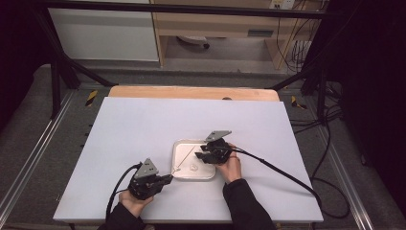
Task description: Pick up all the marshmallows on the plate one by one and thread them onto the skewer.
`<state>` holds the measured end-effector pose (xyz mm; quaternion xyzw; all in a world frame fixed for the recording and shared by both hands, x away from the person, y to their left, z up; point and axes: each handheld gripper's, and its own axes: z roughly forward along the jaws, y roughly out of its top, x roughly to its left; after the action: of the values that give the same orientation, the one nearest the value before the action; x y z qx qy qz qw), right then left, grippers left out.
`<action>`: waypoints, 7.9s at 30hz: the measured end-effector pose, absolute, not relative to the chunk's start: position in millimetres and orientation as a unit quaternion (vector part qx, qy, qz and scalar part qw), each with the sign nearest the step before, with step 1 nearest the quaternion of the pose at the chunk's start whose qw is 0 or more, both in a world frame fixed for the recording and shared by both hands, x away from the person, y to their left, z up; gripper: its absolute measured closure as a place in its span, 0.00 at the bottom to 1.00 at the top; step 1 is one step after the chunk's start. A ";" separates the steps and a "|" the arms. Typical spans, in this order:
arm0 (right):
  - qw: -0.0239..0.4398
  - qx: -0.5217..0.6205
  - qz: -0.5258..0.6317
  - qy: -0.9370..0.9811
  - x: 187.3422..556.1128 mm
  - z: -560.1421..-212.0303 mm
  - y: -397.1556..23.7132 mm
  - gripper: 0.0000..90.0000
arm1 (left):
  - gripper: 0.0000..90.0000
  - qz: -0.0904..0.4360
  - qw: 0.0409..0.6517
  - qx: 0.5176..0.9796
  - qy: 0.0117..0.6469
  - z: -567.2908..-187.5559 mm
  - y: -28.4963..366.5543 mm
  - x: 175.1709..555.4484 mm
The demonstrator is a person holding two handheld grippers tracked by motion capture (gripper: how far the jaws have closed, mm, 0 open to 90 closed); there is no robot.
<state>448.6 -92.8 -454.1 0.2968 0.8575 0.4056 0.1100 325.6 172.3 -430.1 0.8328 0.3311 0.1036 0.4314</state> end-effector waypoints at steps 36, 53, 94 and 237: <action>0.044 0.317 0.542 0.778 418.6 -382.6 -132.6 0.83 | 0.98 0.101 0.440 0.835 0.314 -429.8 167.8 321.8; 0.011 0.333 0.619 0.711 408.7 -375.1 -126.1 0.84 | 0.98 0.102 0.465 0.820 0.317 -429.4 165.9 318.9; -0.062 0.307 0.607 0.730 401.2 -385.8 -117.8 0.91 | 0.98 0.142 0.476 0.815 0.300 -429.3 166.1 314.9; 0.060 0.255 0.407 0.875 409.4 -437.9 -77.8 0.82 | 0.98 0.110 0.474 0.811 0.325 -428.8 176.2 323.1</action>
<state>409.4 -77.8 -437.9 0.2554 0.8751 0.4066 0.0597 323.1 176.2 -428.8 0.8112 0.3250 0.1096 0.4737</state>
